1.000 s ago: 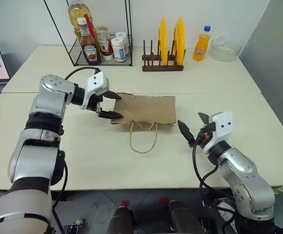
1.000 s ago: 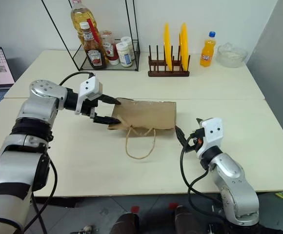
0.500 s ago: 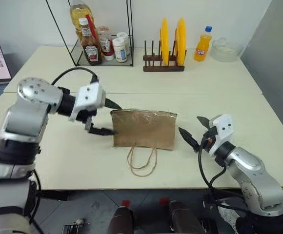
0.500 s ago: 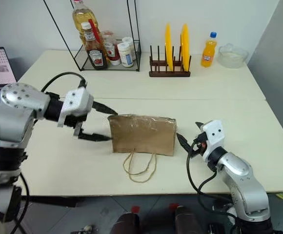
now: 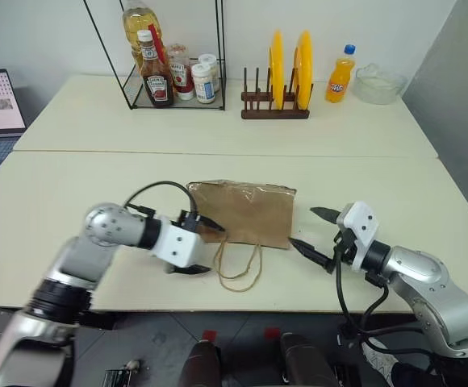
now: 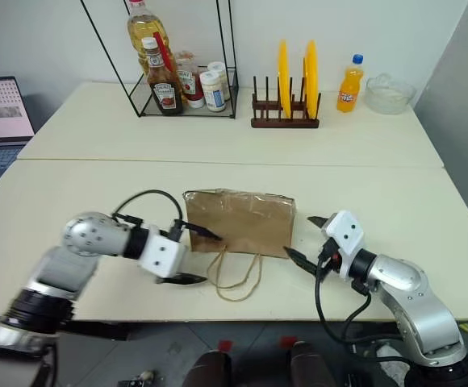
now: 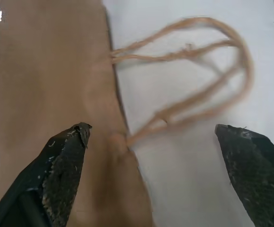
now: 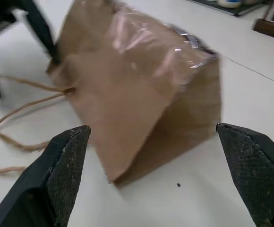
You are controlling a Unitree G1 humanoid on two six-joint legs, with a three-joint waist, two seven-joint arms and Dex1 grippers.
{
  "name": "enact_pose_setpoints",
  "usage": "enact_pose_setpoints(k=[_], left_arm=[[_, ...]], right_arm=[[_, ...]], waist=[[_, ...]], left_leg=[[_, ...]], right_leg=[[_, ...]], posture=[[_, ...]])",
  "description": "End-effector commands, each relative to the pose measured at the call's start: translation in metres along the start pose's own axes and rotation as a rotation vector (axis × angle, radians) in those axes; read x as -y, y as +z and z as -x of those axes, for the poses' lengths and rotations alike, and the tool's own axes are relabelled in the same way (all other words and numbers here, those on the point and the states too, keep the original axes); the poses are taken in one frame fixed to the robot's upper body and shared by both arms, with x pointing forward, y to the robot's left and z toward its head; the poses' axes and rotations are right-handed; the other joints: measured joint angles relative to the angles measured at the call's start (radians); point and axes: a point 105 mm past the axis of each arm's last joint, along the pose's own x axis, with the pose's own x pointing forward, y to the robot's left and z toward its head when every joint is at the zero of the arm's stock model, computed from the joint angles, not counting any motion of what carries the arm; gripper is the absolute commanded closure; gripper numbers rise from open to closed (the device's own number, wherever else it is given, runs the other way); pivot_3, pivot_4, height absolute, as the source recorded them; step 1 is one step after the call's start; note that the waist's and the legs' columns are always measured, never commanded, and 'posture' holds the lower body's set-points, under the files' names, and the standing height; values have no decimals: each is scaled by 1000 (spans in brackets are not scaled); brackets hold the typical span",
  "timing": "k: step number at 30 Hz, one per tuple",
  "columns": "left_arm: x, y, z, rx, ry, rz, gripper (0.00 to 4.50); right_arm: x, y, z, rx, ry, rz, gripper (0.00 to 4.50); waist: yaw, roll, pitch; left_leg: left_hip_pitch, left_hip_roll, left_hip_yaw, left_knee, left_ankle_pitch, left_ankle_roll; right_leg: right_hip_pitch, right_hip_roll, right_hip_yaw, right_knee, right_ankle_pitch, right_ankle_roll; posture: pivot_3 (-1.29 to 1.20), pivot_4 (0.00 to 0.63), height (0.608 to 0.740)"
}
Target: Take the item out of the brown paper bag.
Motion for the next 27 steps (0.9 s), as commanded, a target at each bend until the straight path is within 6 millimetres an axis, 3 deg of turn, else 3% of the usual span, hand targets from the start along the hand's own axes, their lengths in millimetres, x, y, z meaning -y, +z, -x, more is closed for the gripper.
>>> enact_pose_setpoints(k=[1,6,9,15,21,27], left_arm=[[-8,9,-14,62,71,36,0],[-10,18,-19,140,79,164,0],[-11,17,-14,141,72,200,557],[-26,21,-7,208,118,354,2448],[-47,41,8,317,177,585,4424],[-70,41,17,332,300,705,4471]], right_arm=[[-7,-2,3,-8,66,62,24],[-6,-17,6,-49,108,125,24],[-7,-22,5,-56,139,172,0],[-18,-33,-3,-49,245,376,0],[-26,-45,-6,-24,354,598,0],[-46,-55,-12,87,471,895,0]], waist=[[0,0,0],[-3,0,0],[-3,0,0],[-3,0,0],[-3,0,0],[-5,0,0]], left_leg=[[0,0,0,0,0,0],[1,0,0,0,0,0],[1,0,0,0,0,0],[1,0,0,0,0,0],[1,0,0,0,0,0],[3,0,0,0,0,0]], right_leg=[[0,0,0,0,0,0],[0,0,0,1,0,0],[0,0,0,2,0,0],[0,0,0,2,0,0],[1,0,0,2,0,0],[1,0,0,2,0,0]], posture=[[0,150,740],[0,150,740],[0,150,740],[0,150,740],[0,150,740],[0,150,740]])
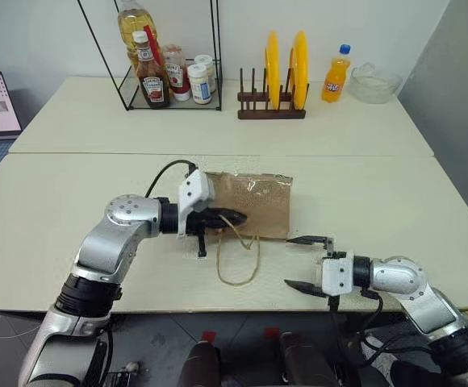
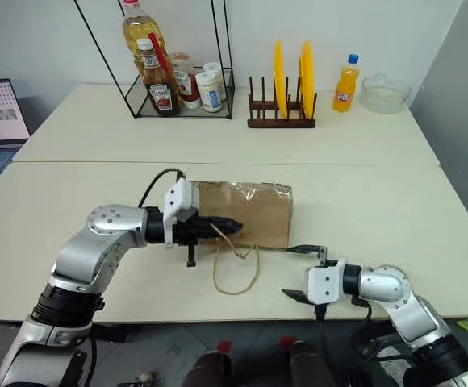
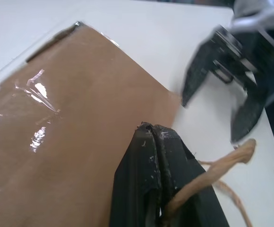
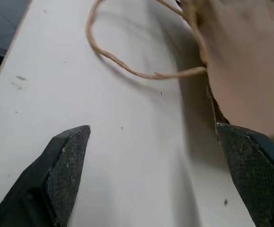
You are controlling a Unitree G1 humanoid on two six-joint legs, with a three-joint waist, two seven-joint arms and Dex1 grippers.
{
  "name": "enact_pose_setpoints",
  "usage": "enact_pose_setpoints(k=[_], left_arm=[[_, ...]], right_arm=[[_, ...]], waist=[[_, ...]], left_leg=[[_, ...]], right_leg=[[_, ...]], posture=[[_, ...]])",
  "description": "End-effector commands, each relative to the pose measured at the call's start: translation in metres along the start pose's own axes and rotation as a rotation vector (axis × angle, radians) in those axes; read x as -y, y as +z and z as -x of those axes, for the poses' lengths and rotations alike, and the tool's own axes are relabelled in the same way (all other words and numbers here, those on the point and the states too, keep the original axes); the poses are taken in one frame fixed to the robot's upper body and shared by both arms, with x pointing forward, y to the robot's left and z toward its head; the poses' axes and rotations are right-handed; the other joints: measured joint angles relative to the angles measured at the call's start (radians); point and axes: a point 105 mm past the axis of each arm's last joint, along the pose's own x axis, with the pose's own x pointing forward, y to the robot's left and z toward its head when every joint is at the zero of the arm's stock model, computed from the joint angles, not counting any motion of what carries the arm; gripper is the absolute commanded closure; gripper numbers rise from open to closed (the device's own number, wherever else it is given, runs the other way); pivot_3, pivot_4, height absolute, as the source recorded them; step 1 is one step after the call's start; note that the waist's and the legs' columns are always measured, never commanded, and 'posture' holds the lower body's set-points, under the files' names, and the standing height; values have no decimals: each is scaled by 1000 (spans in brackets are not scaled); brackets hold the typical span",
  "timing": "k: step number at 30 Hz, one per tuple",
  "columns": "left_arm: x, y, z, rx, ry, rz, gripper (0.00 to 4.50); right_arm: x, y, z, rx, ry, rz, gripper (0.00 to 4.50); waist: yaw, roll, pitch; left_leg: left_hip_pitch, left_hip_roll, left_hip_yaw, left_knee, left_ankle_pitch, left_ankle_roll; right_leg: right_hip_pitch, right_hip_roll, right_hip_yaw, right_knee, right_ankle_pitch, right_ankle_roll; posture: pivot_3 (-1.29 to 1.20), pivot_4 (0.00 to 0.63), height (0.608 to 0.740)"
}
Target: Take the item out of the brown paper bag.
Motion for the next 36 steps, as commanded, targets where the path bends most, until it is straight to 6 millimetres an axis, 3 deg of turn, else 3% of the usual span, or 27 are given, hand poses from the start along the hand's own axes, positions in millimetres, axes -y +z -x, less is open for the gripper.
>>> enact_pose_setpoints(k=[1,8,17,20,23,33,34,36], left_arm=[[-7,21,4,65,63,31,4471],[-13,29,7,82,96,69,4471],[-13,35,7,81,99,63,4471],[-13,37,6,84,101,65,4471],[-13,33,6,68,108,54,4500],[-16,36,8,67,128,58,4500],[-16,36,9,68,127,58,4500],[-19,39,9,71,136,56,4500]], right_arm=[[-16,6,-9,70,64,178,0],[-5,12,-35,183,43,505,0],[7,-20,-71,64,41,649,0],[15,-20,-78,67,5,651,0],[16,-17,-80,91,-3,650,587],[13,-14,-80,83,-16,594,4250],[13,-13,-80,82,-15,591,4462],[9,-11,-80,85,7,585,4462]], waist=[[0,0,0],[-6,0,0],[-23,-4,-2],[-27,-4,-3],[-27,-4,-3],[-27,-5,-3],[-27,-5,-3],[-27,-5,-3]], left_leg=[[0,0,0,0,0,0],[3,0,0,0,1,-2],[9,0,0,-1,5,-8],[22,0,0,-2,5,-7],[30,0,0,-3,5,-7],[31,0,-1,-4,4,-7],[31,0,-1,-4,4,-7],[31,0,-1,-4,4,-7]], right_leg=[[0,0,0,0,0,0],[0,0,1,5,0,0],[1,1,3,13,-1,-2],[14,1,3,12,-2,-3],[23,1,3,10,-3,-5],[24,1,2,9,-4,-6],[24,1,2,9,-4,-6],[24,1,2,9,-4,-6]], posture=[[0,150,740],[0,150,740],[0,150,740],[0,150,740],[0,150,740],[0,150,740],[0,150,740],[0,150,740]])
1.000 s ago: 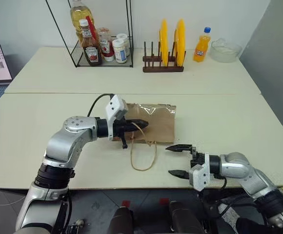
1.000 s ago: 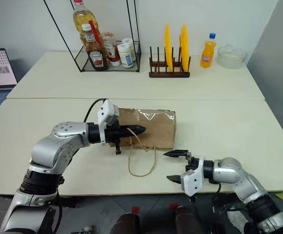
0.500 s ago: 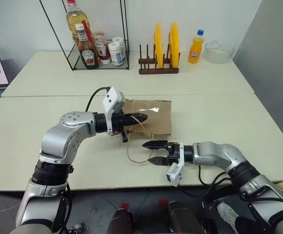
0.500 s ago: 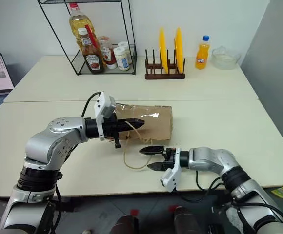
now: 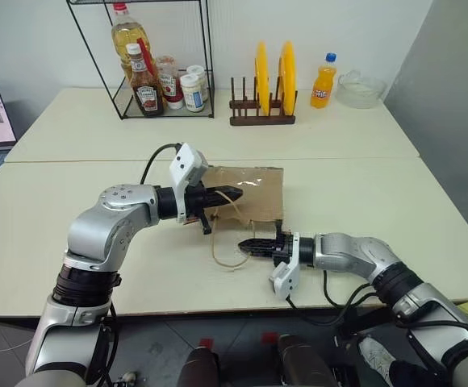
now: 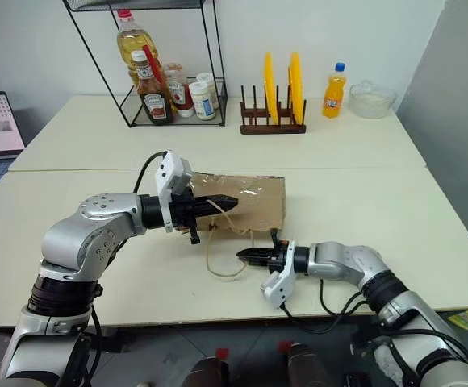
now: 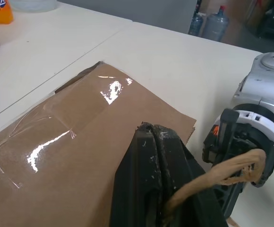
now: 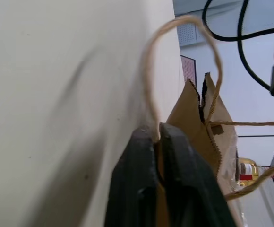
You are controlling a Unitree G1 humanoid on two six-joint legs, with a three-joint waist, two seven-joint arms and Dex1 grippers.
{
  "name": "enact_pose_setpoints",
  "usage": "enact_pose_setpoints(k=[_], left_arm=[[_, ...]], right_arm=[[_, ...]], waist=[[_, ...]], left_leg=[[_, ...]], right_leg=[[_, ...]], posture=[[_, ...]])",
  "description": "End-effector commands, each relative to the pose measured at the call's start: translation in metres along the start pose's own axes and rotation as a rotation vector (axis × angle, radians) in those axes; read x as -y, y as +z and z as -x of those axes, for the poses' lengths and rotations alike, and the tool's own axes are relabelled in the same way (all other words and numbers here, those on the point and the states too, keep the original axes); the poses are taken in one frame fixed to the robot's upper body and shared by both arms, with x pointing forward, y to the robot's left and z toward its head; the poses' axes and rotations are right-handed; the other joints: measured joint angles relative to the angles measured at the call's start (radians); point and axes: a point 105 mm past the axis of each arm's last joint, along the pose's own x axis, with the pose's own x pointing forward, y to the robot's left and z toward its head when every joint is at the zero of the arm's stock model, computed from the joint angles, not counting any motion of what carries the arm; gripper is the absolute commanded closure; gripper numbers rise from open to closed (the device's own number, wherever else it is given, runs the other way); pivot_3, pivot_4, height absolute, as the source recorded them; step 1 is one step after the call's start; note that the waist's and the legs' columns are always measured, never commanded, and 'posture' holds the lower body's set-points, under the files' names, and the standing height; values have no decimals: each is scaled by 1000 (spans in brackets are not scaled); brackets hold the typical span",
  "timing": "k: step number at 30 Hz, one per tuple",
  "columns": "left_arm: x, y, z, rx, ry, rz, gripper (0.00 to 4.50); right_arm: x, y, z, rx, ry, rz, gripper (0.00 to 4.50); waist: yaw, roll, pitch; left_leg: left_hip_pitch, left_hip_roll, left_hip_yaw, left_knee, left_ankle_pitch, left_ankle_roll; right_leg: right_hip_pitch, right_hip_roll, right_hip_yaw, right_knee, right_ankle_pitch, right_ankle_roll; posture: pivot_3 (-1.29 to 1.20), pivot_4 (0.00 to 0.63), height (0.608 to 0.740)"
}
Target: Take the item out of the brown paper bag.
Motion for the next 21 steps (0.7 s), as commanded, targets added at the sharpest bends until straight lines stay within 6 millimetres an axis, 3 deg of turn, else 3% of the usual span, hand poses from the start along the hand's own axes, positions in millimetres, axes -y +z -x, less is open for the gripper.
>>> enact_pose_setpoints(k=[1,8,16,21], left_arm=[[-4,21,2,36,22,-61,4500],[-33,50,-6,83,146,-29,4500],[-46,83,-13,133,206,11,4500],[-58,91,-17,116,273,-26,4500]], right_arm=[[-27,3,4,-21,114,-54,4462],[-62,7,9,-26,385,-92,4462],[-69,13,11,-3,450,-103,4462],[-78,10,16,-20,491,-104,4462]], waist=[[0,0,0],[4,-1,0],[9,-3,-2],[11,-3,-2]], left_leg=[[0,0,0,0,0,0],[1,0,-2,-1,-1,0],[0,-1,-2,-3,-1,0],[0,-1,-2,-3,-1,0]], right_leg=[[0,0,0,0,0,0],[6,0,-3,-8,0,1],[7,-2,-3,-13,1,2],[7,-2,-3,-13,1,2]], posture=[[0,150,740],[0,150,740],[0,150,740],[0,150,740]])
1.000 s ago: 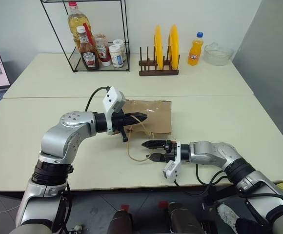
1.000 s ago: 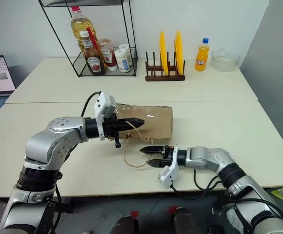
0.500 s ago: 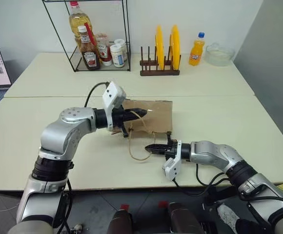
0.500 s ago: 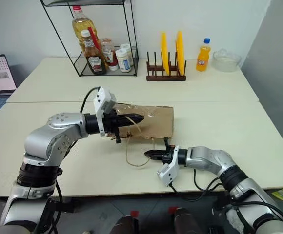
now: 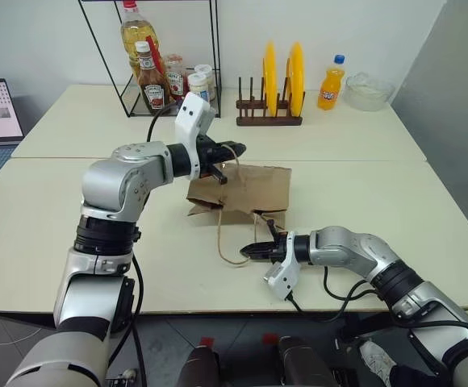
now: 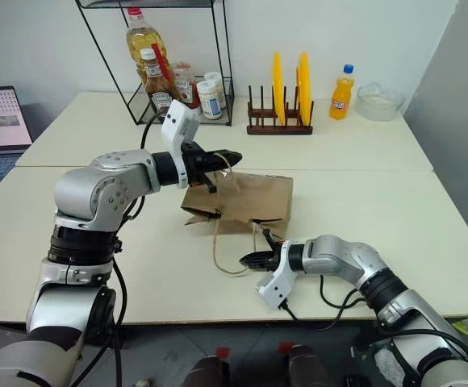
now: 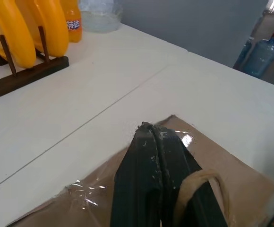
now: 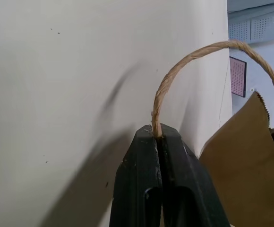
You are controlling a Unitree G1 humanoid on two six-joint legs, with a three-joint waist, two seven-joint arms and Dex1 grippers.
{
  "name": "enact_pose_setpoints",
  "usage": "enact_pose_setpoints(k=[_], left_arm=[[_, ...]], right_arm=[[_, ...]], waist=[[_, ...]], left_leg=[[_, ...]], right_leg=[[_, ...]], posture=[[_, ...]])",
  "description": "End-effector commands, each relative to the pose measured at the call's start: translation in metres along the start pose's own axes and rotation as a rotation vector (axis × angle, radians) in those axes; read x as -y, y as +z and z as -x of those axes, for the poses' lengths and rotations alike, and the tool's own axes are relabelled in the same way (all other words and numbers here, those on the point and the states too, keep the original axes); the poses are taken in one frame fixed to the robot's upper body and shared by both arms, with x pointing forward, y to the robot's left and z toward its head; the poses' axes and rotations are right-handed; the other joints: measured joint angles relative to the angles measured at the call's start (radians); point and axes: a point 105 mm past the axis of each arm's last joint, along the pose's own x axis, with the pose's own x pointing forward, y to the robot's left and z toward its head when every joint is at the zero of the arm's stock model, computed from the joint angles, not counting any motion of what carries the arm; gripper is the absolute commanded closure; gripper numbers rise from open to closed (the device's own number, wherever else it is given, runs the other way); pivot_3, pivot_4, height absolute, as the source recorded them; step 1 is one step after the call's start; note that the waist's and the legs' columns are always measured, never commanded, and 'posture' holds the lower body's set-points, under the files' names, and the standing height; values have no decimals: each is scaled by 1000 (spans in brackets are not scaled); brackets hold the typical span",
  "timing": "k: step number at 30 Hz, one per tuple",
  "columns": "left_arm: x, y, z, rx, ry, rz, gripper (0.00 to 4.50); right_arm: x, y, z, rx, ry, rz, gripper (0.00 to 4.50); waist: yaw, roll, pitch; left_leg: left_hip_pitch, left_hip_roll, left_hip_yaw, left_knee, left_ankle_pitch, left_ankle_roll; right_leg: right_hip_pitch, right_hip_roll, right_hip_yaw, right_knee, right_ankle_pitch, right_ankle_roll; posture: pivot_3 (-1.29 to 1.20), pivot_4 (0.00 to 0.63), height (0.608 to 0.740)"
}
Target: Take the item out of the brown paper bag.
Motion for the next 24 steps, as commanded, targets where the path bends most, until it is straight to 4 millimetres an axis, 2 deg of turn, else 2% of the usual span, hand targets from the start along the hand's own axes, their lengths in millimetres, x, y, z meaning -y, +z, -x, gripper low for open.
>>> enact_pose_setpoints(k=[1,5,15,24], left_arm=[[-5,37,3,95,49,-83,4500],[-2,50,0,128,36,-57,4500],[-7,61,-3,136,43,-50,4500],[-8,68,-6,162,43,-13,4500]], right_arm=[[-69,4,4,-12,262,-69,4462],[-70,1,5,-21,280,-60,4462],[-79,8,8,3,325,-42,4462],[-86,5,12,-6,353,-38,4462]], waist=[[0,0,0],[4,0,0],[11,0,0],[21,-1,0]], left_leg=[[0,0,0,0,0,0],[0,0,0,0,0,0],[0,-1,0,0,0,0],[-1,-2,0,0,0,0]], right_leg=[[0,0,0,0,0,0],[0,0,0,0,0,0],[0,-1,0,-1,0,1],[0,-2,0,-1,-3,6]], posture=[[0,150,740],[0,150,740],[0,150,740],[0,150,740]])
